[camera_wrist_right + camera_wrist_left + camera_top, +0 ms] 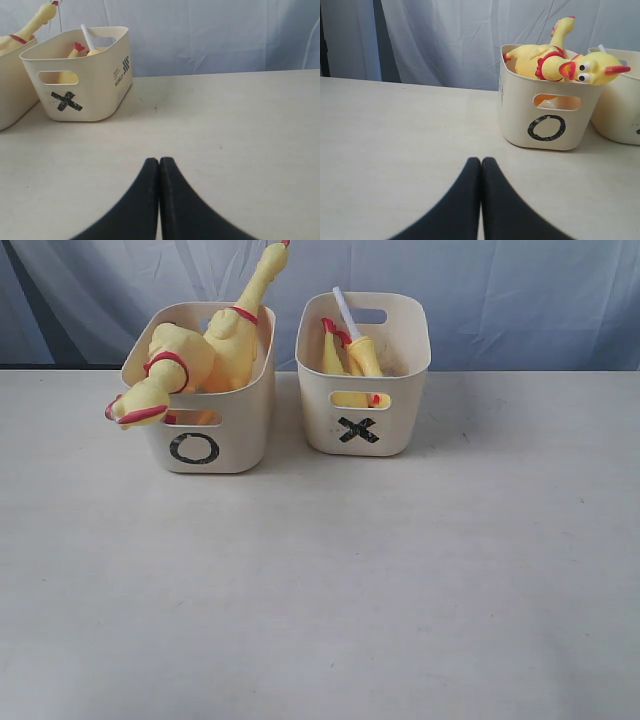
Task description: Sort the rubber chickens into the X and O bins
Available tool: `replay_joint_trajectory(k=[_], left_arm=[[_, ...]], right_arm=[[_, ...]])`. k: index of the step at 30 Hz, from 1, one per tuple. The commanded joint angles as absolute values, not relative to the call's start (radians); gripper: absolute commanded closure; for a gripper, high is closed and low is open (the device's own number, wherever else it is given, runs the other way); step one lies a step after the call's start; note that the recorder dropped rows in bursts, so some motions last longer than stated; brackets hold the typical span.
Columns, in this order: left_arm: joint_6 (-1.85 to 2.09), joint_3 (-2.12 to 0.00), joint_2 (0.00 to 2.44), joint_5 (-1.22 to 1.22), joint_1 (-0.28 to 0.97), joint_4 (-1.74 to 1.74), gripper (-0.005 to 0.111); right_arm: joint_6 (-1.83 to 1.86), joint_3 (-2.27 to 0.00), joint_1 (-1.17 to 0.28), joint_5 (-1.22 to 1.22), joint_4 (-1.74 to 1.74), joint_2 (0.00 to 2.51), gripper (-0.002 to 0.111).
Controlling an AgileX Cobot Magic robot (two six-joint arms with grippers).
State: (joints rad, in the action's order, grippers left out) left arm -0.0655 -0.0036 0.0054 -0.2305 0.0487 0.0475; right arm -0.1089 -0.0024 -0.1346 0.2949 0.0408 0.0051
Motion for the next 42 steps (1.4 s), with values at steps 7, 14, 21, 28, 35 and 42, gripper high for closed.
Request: replay_joint_trajectory(k=[7, 14, 21, 28, 35, 42], left_arm=[[-0.066, 0.0, 0.0, -0.227, 0.052, 0.04, 0.106], [0.1, 0.0, 0.0, -0.225, 0.052, 0.028, 0.106], [0.116, 0.0, 0.0, -0.241, 0.052, 0.028, 0.106], [0.116, 0.0, 0.0, -0.241, 0.052, 0.028, 0.106], [0.116, 0.0, 0.0, -0.231, 0.052, 0.028, 0.106], [0.114, 0.0, 0.0, -0.232, 0.052, 0.024, 0.106]], right_arm=[[-0.107, 0.0, -0.13, 0.29, 0.039, 0.0, 0.108], [-0.105, 0.0, -0.13, 0.294, 0.039, 0.0, 0.108], [-0.105, 0.0, -0.13, 0.305, 0.041, 0.0, 0.108], [-0.105, 0.0, -0.13, 0.305, 0.041, 0.0, 0.108], [-0.105, 0.0, -0.13, 0.305, 0.039, 0.0, 0.108], [-0.105, 0.0, -0.13, 0.305, 0.039, 0.0, 0.108]])
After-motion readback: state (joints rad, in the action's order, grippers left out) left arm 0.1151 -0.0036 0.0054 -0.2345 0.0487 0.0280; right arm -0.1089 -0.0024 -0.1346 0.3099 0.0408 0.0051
